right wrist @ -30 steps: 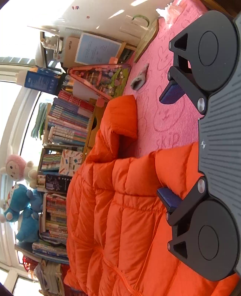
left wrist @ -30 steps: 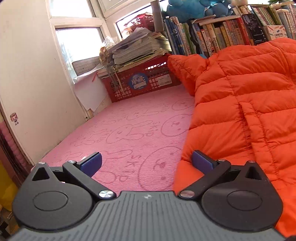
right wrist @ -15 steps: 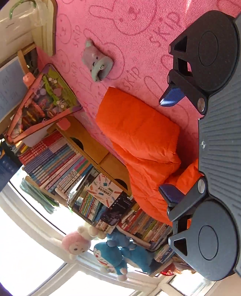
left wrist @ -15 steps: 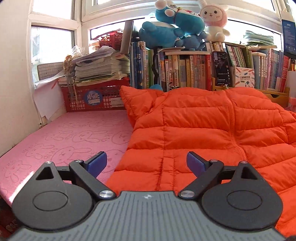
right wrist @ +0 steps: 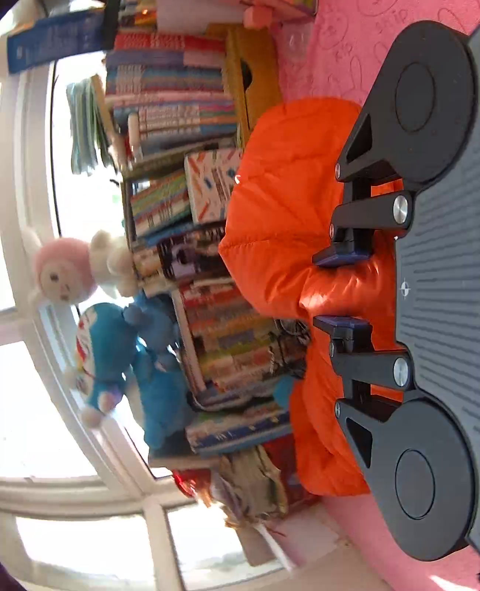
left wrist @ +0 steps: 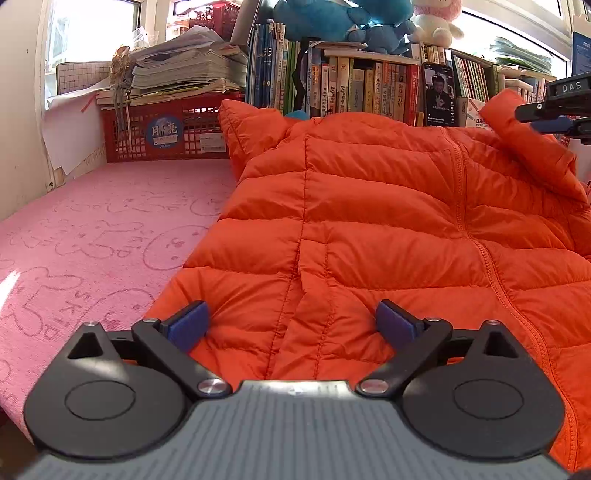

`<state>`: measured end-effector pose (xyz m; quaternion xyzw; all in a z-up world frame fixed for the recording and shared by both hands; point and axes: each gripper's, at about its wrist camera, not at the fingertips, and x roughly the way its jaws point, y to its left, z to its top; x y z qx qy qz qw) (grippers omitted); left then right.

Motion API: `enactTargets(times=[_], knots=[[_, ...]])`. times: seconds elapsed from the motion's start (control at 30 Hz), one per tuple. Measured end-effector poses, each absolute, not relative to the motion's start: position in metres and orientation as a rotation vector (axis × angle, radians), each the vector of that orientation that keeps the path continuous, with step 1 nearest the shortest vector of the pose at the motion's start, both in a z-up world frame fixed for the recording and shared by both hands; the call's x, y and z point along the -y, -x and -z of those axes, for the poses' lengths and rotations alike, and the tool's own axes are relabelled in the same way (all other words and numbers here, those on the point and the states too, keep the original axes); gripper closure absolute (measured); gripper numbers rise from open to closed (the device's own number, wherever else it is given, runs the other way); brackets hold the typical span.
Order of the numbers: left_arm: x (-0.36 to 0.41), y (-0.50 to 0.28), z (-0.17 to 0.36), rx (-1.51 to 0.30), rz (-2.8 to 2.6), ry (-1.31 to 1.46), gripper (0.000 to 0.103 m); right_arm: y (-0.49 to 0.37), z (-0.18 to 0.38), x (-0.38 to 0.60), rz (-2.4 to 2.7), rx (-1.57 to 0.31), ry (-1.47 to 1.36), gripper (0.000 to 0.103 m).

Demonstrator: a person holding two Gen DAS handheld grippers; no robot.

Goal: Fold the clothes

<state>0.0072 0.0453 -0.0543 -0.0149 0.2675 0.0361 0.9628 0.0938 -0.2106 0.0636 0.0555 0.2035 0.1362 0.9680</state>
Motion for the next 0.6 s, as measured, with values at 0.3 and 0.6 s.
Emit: enactTargets(times=[0.3, 0.6], knots=[[-0.047, -0.006, 0.054, -0.535, -0.051, 0.047, 0.004, -0.044, -0.046, 0.222, -0.457, -0.418, -0.215, 0.033], [-0.046, -0.006, 0.054, -0.53, -0.046, 0.046, 0.004, -0.166, -0.018, 0.368, -0.074, -0.491, -0.926, 0.01]])
